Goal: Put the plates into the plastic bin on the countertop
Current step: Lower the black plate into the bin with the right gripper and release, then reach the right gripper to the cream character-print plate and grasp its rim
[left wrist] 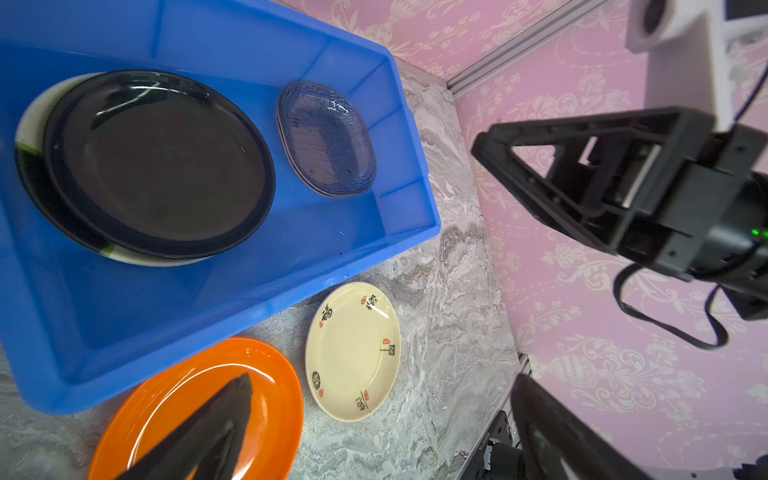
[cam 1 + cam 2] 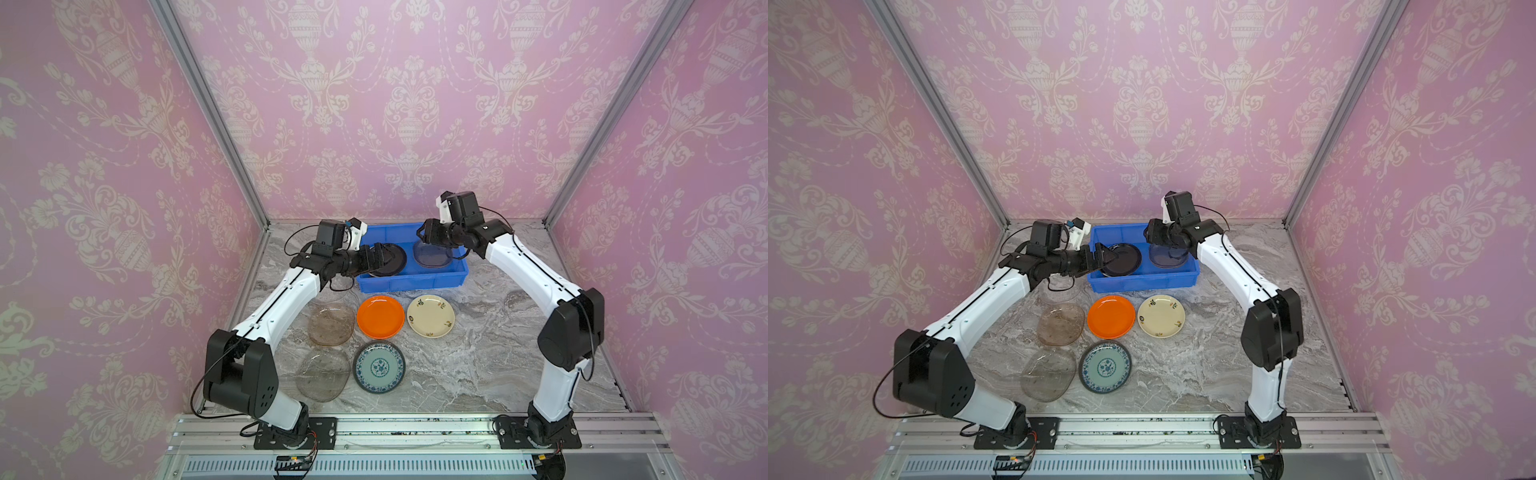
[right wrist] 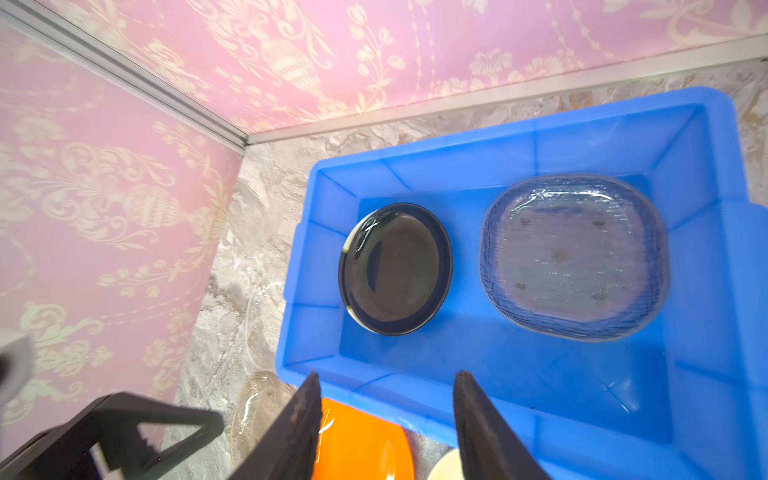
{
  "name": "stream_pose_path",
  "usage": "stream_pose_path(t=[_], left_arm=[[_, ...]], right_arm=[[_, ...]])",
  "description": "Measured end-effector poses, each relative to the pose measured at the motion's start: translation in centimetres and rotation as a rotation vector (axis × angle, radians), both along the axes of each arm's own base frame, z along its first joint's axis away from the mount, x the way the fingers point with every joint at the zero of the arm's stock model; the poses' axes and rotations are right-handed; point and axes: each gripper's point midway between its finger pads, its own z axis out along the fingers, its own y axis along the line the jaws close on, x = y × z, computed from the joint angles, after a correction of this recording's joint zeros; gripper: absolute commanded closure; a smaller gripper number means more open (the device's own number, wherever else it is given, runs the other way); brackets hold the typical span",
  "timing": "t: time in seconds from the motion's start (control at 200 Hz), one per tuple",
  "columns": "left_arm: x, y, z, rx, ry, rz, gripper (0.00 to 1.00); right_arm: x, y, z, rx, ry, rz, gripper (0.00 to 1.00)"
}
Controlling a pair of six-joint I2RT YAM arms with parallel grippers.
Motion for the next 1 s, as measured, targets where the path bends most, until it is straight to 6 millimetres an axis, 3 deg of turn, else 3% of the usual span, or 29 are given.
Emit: stream_pose_path(t=[0.15, 0.335, 0.465, 0.56, 0.786, 0.876, 1.001], left_arm=[[0.1, -0.7, -1.4, 0.028, 0.018, -0.004, 0.01], [0.0, -2.0, -1.6, 0.023, -0.015, -0.026, 0.02], [-0.9, -3.2, -2.7, 0.02, -0.006, -0.055, 0.03], [-2.0, -4.2, -3.9, 0.019, 0.015, -0.079, 0.04], [-5.7, -7.1, -7.1, 0.014, 0.098, -0.151, 0.06], [-6.3, -8.2, -7.4, -0.002, 0.101, -0.17, 0.07], [-6.0, -8.8, -8.2, -0.023, 0.113, -0.168, 0.08]], right_arm=[[-4.8, -4.3, 0.5, 0.048, -0.032, -0.025, 0.56], [-11.2, -7.8, -1.4, 0.051, -0.01, -0.062, 0.6], [-14.5, -8.8, -3.5, 0.074, 0.033, -0.079, 0.54], [-16.4, -9.1, -6.6, 0.11, 0.103, -0.095, 0.46], [-19.9, -8.9, -16.0, 0.191, 0.317, -0.131, 0.49], [-20.1, -8.7, -17.9, 0.211, 0.355, -0.139, 0.5], [-19.4, -8.2, -19.2, 0.239, 0.358, -0.138, 0.5]])
